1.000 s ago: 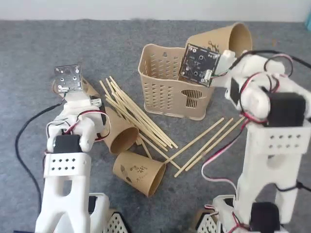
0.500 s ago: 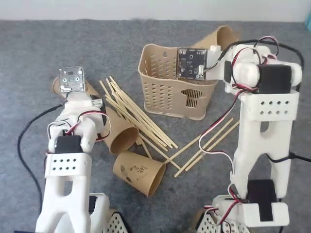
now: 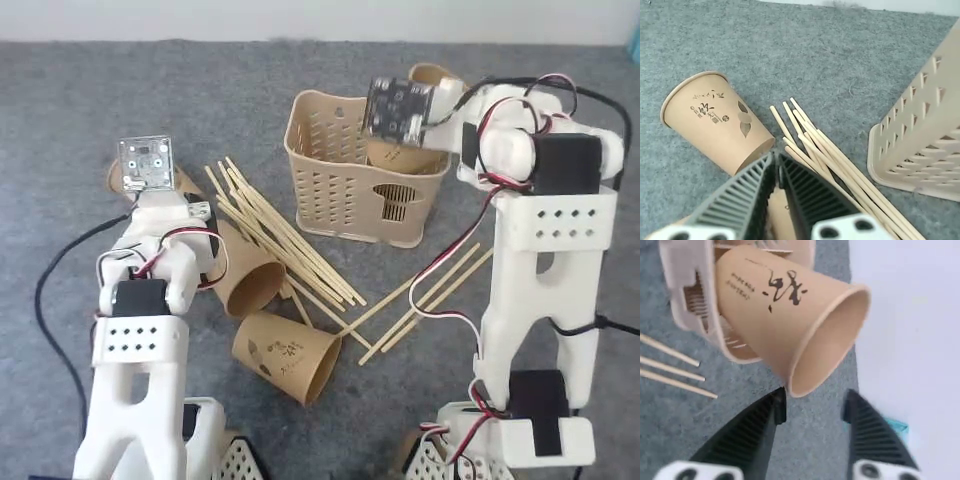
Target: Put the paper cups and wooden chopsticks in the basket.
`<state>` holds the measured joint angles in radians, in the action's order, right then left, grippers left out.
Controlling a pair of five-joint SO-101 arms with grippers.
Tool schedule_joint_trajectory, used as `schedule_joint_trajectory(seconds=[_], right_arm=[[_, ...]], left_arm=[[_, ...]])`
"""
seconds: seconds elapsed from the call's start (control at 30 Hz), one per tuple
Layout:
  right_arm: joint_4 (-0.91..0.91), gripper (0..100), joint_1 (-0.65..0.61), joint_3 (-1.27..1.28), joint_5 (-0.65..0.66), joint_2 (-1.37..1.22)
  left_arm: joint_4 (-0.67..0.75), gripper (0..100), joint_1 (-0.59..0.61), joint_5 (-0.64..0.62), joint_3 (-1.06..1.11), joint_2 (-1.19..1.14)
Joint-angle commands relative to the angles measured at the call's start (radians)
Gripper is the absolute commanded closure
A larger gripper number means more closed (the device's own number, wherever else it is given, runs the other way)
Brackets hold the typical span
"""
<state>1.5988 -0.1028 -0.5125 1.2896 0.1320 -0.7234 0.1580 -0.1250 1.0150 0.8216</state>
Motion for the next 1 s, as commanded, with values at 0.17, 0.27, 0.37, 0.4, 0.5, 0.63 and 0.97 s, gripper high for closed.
schedule_joint_trajectory(seconds=[0.17, 0.27, 0.37, 0.4, 0.5, 0.63, 0.97], right_arm=[[-0.027, 73.6, -0.031, -0.092, -0.298, 0.088], [-0.044, 73.7, -0.03, -0.106, -0.462, 0.18], [-0.042, 76.9, -0.021, -0.107, -0.64, 0.292], [-0.036, 78.6, -0.004, -0.106, -0.694, 0.331], [-0.013, 84.6, 0.077, -0.103, -0.861, 0.433], [0.058, 93.9, 0.214, -0.055, -1.043, 0.492], [-0.203, 99.1, 0.351, 0.577, -1.313, 0.501]], left_arm=[[0.025, 99, 0.003, 0.009, -0.004, 0.031], [0.023, 99, 0.003, 0.009, -0.004, 0.031], [0.023, 99, 0.003, 0.009, -0.004, 0.031], [0.023, 99, 0.003, 0.009, -0.004, 0.031], [0.023, 99, 0.003, 0.009, -0.004, 0.031], [0.021, 99, 0.003, 0.003, -0.005, 0.031], [0.02, 99, 0.005, 0.002, -0.005, 0.031]])
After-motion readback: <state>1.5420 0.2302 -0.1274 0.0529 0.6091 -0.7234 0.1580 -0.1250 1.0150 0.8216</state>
